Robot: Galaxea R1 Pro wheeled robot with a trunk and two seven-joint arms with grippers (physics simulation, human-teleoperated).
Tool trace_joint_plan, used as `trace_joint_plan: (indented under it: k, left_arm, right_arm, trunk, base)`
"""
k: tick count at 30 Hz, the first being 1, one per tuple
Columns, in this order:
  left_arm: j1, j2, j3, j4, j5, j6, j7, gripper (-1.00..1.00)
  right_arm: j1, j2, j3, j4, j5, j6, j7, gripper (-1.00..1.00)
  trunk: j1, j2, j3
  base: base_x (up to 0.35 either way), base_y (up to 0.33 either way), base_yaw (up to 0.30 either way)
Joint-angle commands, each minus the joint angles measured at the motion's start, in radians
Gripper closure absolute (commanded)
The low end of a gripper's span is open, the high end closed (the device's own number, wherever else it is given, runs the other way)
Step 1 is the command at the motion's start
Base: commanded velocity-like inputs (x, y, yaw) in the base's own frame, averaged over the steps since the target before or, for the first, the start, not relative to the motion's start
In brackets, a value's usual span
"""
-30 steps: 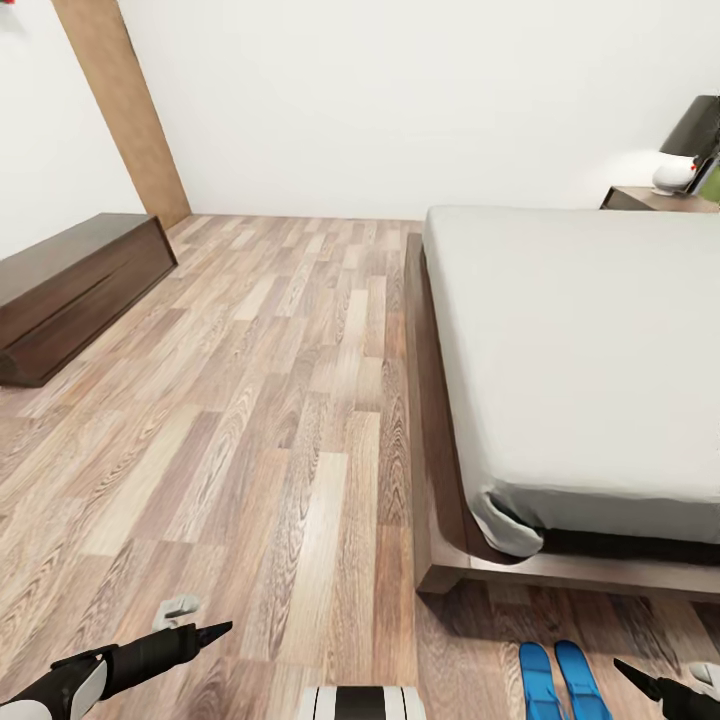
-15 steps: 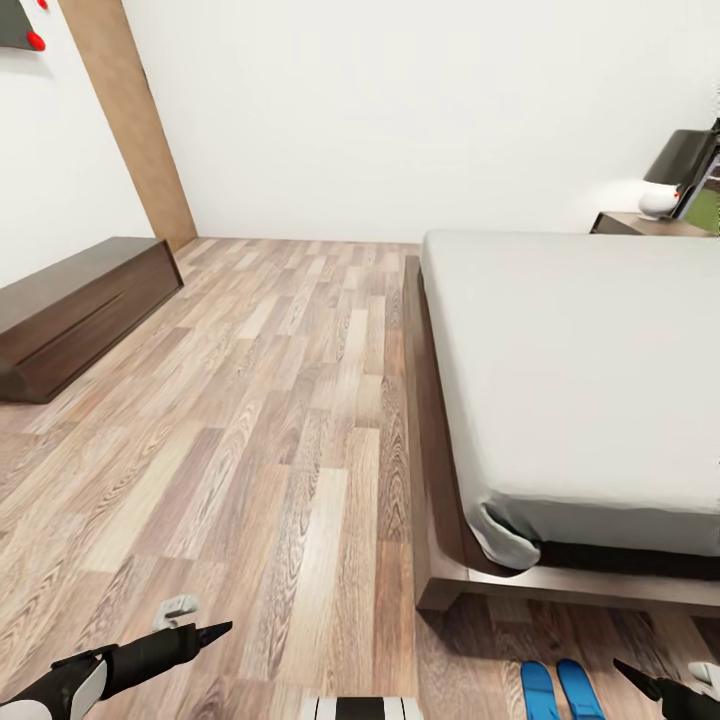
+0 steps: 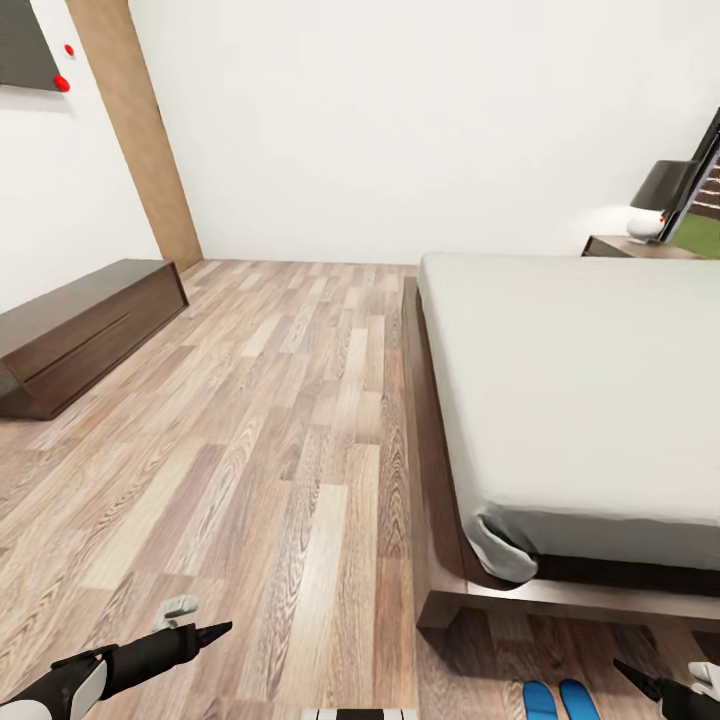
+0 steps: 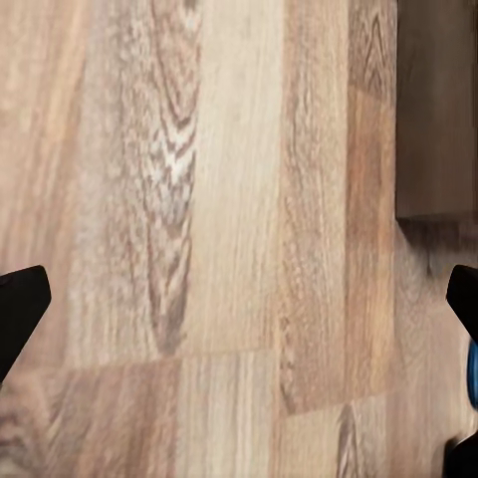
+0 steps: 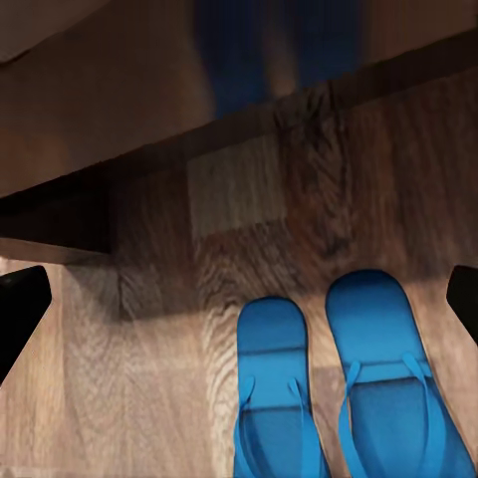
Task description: In the bedroom, move the book from the bed onto either nightstand, and place the two sandals side by side next to the bed.
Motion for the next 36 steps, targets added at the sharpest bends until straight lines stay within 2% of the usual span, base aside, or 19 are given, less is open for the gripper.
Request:
trace_joint_plan:
  k: [1,36]
  left_arm:
    - [0.0,0.0,0.008,-0.001,-0.009,0.008,-0.005,-1.0]
    - [0.0,0.0,0.008,-0.001,-0.009,0.009,-0.005,-1.0]
  right_arm:
    - [-0.001,0.0,-0.008,0.0,0.01,-0.001,0.004,-1.0]
    - [-0.001,0.0,-0.008,0.0,0.01,-0.001,0.004,-1.0]
  trunk:
    - [-0.001,0.0,0.003]
    - [-0.016,0.008,0.139]
  base:
    - [0.0,0.0,0.0]
    - [0.0,0.0,0.0]
